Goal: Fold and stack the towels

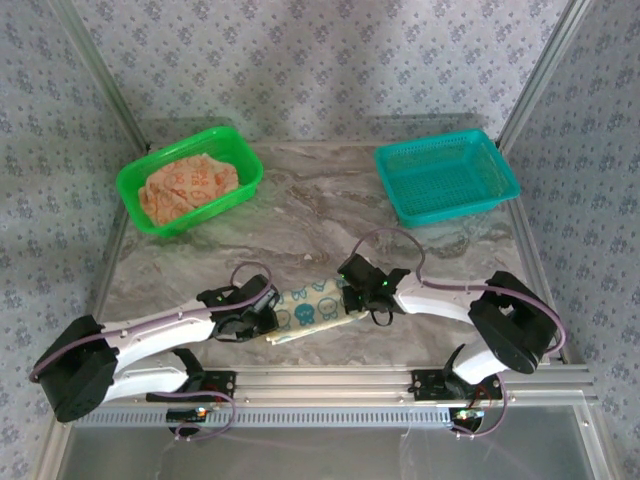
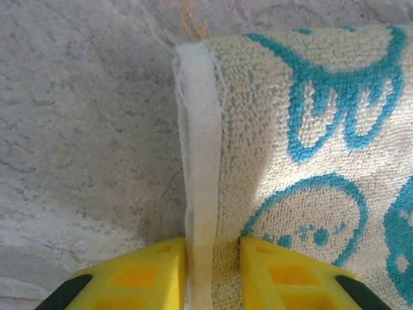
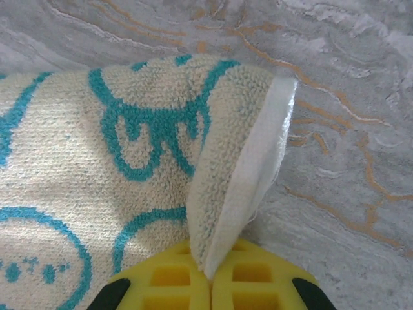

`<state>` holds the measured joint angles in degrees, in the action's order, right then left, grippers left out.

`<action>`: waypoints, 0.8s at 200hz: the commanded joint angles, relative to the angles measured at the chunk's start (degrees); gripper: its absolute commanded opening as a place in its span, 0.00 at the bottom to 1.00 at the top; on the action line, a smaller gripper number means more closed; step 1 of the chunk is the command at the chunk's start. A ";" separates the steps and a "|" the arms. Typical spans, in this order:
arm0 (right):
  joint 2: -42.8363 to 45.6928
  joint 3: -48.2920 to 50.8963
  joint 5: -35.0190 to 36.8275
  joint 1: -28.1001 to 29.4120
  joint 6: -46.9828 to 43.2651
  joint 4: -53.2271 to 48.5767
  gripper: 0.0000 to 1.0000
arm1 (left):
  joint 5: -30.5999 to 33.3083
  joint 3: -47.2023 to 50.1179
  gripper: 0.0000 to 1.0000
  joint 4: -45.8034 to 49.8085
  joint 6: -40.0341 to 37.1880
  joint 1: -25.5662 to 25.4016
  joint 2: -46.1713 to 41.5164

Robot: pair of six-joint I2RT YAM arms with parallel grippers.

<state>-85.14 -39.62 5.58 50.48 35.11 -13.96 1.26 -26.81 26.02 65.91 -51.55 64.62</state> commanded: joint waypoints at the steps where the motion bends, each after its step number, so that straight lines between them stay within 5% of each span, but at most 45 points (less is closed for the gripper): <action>1: 1.69 -1.61 -0.83 -0.59 -1.65 -7.09 0.00 | 2.45 -3.44 0.28 5.04 -1.58 0.06 -1.20; 22: 5.30 -5.41 2.05 -2.48 -4.99 -13.52 0.00 | 4.04 -6.42 0.30 8.48 -4.01 2.27 -3.60; 68: 11.94 -16.93 5.66 -8.11 -13.93 -25.31 0.00 | 4.84 -12.16 0.56 12.04 -10.34 9.69 -9.22; 153: 8.13 -45.07 12.42 -17.22 -35.70 -36.67 0.00 | -1.82 -19.81 0.64 11.25 -20.00 17.95 -5.11; 160: 7.69 -46.81 12.63 -17.73 -37.55 -36.46 0.00 | -1.87 -20.51 0.71 11.60 -20.58 18.15 -4.74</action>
<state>-75.79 -80.31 15.07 34.02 7.73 -46.92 1.48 -43.99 35.68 49.74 -34.28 58.54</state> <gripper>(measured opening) 0.055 0.641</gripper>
